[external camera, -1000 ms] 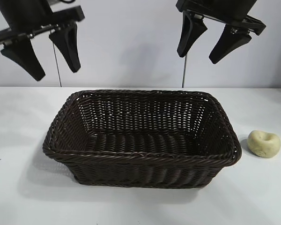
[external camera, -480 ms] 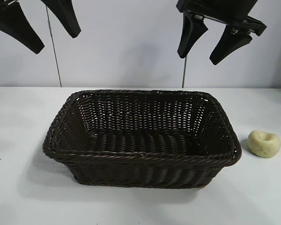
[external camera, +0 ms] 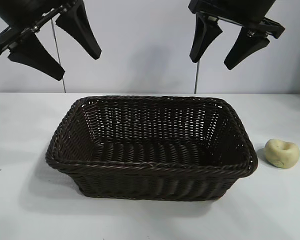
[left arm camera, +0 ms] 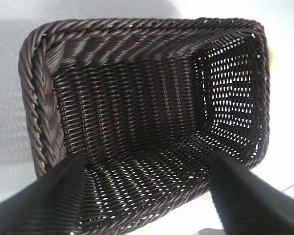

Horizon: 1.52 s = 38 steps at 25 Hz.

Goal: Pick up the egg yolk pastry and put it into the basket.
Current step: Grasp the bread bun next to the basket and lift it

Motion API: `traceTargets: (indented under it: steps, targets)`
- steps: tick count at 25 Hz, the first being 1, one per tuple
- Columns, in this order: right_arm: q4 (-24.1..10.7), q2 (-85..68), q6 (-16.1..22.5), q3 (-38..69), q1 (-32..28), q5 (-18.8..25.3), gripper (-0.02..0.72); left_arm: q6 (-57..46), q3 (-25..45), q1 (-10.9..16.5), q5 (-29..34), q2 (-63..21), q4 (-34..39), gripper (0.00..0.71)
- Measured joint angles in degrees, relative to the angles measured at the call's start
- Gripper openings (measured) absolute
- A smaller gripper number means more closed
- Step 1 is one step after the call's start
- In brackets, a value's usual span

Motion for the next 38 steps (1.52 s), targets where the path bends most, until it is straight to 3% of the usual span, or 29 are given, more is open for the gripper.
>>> traceTargets:
  steps: [15, 20, 31, 38]
  targets:
    - [0.0, 0.0, 0.0, 0.0, 0.0, 0.55, 0.528, 0.1, 0.0, 0.0, -0.36, 0.0, -0.02, 0.521]
    - [-2.39, 0.0, 0.0, 0.0, -0.45, 2.6, 0.528, 0.1, 0.0, 0.0, -0.36, 0.0, 0.28, 0.521]
    - [-4.1, 0.0, -0.23, 0.0, -12.54, 9.35, 0.524, 0.12, 0.0, 0.0, -0.36, 0.0, 0.81, 0.521]
    - [-4.36, 0.0, -0.23, 0.0, -15.79, 9.67, 0.518, 0.18, 0.0, 0.0, -0.36, 0.0, 0.81, 0.521]
